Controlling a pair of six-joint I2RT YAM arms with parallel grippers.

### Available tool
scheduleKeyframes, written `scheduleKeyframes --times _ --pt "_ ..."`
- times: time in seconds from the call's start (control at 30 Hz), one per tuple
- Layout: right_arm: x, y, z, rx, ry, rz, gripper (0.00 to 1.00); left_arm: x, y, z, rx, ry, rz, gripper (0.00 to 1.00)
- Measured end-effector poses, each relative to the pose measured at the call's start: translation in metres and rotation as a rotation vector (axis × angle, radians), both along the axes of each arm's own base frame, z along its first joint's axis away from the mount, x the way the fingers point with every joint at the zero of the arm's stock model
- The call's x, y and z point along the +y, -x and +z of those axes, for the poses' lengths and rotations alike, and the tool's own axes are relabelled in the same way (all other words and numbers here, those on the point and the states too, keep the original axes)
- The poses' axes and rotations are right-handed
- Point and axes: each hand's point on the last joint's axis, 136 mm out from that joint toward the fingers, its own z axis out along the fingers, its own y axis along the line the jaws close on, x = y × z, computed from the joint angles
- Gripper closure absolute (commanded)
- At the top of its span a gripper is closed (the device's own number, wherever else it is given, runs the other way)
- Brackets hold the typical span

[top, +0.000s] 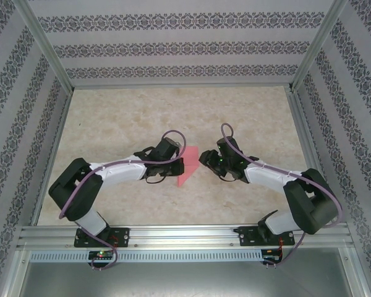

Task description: Fold a paper plane with a square sheet of paper (pick it up from the middle)

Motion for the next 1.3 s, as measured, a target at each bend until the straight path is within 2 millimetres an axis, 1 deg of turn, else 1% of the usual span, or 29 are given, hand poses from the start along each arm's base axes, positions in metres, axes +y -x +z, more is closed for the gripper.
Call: scheduleKeyframes --times 0.13,0.27,0.37,0.57,0.77,0.97,1.2,1.3 --pt "0.004 0.005 -0.016 0.048 0.005 0.029 0.52 0.003 -0.013 -0.012 -0.019 -0.061 0.037 1.00" --pt "0.008 0.007 -0.028 0.089 0.009 0.046 0.53 0.017 -0.017 -0.024 -0.010 -0.141 0.087 1.00" --pt "0.014 0.003 -0.028 0.091 0.001 0.057 0.54 0.022 -0.017 -0.028 -0.006 -0.164 0.109 1.00" --pt "0.029 -0.002 -0.023 0.079 -0.018 0.088 0.58 0.026 -0.015 -0.038 0.019 -0.192 0.114 1.00" --pt "0.038 -0.005 -0.030 0.100 -0.008 0.105 0.60 0.024 -0.016 -0.038 0.019 -0.192 0.114 1.00" --pt "0.033 -0.004 -0.033 0.114 0.017 0.087 0.55 0.024 -0.016 -0.037 0.019 -0.193 0.115 1.00" --pt "0.031 -0.003 -0.033 0.111 0.034 0.080 0.56 0.025 -0.015 -0.037 0.028 -0.199 0.113 1.00" --pt "0.032 -0.003 -0.033 0.110 0.034 0.080 0.57 0.025 -0.013 -0.029 0.025 -0.188 0.109 1.00"
